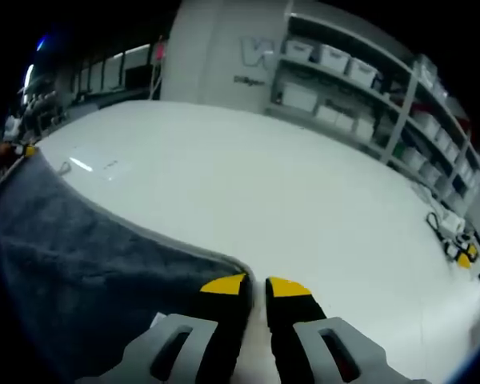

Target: Open the folded towel by lifting each exposed corner and separating the folded layers until the towel lies flat within the target outline without major curled edges

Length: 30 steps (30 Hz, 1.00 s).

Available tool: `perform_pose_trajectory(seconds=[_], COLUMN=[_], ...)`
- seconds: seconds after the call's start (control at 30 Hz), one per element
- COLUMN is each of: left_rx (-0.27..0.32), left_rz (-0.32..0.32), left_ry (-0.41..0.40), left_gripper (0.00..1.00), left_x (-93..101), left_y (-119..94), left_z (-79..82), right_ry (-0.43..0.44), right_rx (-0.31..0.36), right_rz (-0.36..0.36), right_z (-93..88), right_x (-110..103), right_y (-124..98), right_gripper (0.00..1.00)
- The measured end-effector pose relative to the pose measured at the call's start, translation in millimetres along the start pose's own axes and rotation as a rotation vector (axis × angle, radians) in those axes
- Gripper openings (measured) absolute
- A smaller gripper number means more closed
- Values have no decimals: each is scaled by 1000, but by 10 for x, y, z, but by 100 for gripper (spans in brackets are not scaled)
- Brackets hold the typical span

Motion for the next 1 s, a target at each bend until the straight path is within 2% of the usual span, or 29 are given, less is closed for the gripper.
perform_pose_trajectory(seconds=[0.03, 0.07, 0.13, 0.2, 0.23, 0.27, 0.4, 0.77, 0.87, 1.0], left_rx=[14, 21, 88, 145, 160, 154, 135, 159, 169, 169], left_rz=[10, 9, 24, 49, 65, 83, 138, 106, 95, 86], left_ry=[8, 8, -8, 0, 20, 20, 82, 47, 44, 65], left_gripper=[43, 53, 80, 100, 100, 100, 100, 100, 100, 100], left_x=[-11, -18, -39, -55, -61, -58, -52, 63, 121, 235], left_y=[-24, -64, -136, -216, -279, -331, -509, -802, -883, -979], left_z=[3, 8, 63, 106, 117, 111, 74, -56, -114, -240], right_ry=[5, 12, 23, 52, 70, 77, 88, 107, 95, 131], right_rx=[4, 9, 21, 56, 76, 69, 95, 152, 173, 183], right_rz=[-8, -15, -49, -84, -88, -87, -107, -115, -127, -112], right_z=[3, 6, 18, 46, 60, 56, 66, -14, -91, -250], right_x=[32, 56, 105, 151, 162, 168, 198, 136, 96, -1], right_y=[-23, -52, -129, -208, -250, -320, -513, -975, -1076, -1203], right_gripper=[39, 47, 67, 86, 100, 98, 100, 100, 100, 100])
Point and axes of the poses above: the point that each gripper's makers call its tool centre point, and the gripper's own axes: y roughly forward along the fingers, x roughly to its right, z roughly out of its top, the point moved 9 cm from there along -y, roughly backward along the fingers, and after that the axes turned 8 degrees about -z, right-handed, at the moved point
